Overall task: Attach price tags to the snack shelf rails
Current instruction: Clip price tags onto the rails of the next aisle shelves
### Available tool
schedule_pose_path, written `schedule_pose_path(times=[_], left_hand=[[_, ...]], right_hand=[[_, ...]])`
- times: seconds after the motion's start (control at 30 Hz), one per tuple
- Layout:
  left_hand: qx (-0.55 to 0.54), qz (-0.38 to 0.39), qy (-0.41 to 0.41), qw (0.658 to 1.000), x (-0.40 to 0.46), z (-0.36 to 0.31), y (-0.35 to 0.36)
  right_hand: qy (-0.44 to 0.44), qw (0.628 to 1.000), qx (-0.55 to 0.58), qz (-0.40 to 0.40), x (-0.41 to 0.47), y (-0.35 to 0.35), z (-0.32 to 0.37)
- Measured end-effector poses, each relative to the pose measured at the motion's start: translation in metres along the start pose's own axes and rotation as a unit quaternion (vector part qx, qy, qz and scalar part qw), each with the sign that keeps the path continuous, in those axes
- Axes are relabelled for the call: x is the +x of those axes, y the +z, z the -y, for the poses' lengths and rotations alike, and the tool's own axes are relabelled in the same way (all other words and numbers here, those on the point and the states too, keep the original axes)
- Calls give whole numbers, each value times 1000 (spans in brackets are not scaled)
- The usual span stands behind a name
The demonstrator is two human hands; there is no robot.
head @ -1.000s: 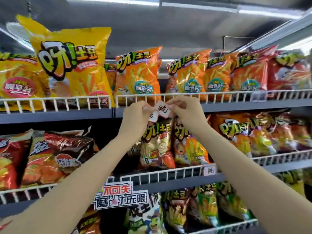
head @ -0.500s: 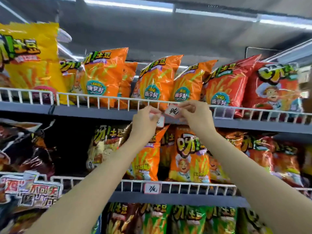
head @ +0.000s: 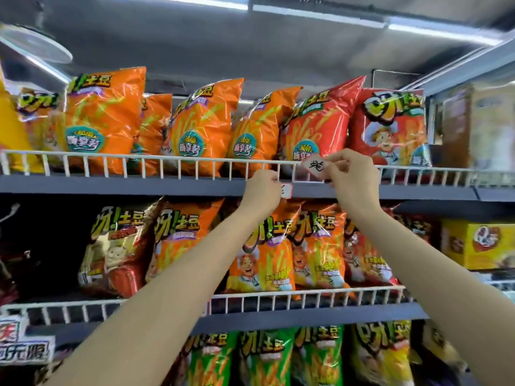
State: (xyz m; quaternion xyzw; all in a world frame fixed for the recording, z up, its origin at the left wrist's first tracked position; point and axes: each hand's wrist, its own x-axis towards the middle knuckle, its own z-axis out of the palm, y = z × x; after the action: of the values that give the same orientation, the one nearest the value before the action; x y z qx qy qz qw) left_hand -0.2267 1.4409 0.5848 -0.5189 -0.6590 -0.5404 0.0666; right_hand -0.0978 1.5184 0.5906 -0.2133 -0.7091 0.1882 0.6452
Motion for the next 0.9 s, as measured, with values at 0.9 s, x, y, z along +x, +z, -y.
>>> schedule_pose_path(times=[0.9], left_hand=[[38,-91,-16,995,-18,-24,44]], right_hand=[[-235,931,-233,156,41,-8,-18]])
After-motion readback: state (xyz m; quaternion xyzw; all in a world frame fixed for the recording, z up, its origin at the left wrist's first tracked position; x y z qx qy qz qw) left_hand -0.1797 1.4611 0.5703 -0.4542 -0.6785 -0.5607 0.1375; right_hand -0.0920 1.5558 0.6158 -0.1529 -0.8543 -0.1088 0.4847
